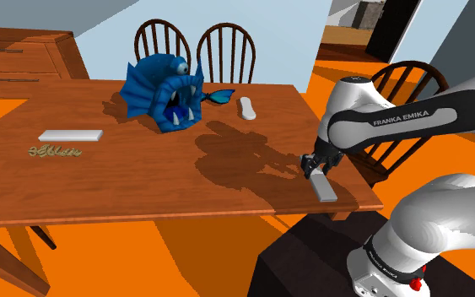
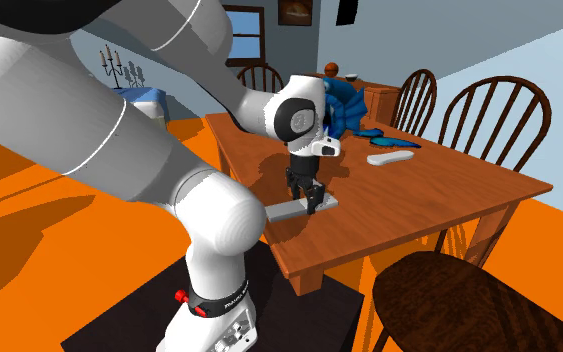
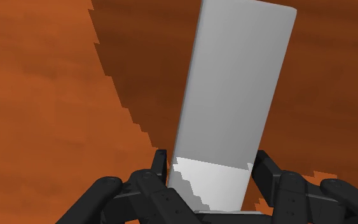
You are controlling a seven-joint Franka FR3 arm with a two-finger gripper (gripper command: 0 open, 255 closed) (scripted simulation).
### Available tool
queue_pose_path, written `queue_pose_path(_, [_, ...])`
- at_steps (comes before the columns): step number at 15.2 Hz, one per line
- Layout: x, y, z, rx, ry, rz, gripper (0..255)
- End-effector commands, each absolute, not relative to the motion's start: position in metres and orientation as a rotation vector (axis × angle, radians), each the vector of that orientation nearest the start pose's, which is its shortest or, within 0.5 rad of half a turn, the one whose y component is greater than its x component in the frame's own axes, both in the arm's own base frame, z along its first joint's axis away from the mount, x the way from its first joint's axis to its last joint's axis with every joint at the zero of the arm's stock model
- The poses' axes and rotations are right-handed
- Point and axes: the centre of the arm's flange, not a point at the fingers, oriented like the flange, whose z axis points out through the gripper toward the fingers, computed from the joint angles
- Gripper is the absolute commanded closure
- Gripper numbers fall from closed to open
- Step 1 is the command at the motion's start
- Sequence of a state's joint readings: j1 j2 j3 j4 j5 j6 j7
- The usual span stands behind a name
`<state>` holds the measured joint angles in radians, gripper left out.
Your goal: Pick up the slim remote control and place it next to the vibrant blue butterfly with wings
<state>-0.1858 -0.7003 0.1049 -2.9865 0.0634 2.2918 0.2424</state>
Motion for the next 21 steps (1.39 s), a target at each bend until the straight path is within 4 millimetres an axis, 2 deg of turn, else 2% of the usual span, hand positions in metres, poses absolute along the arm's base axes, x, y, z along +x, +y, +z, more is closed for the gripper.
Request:
queue_pose_path(1, [0.290, -0.029, 0.331, -3.101, 0.611, -0.008, 255])
queue_pose_path(8, [0.290, -0.029, 0.331, -3.101, 0.611, -0.008, 255])
queue_pose_path(21, [0.290, -0.029, 0.399, -3.101, 0.611, -0.008, 255])
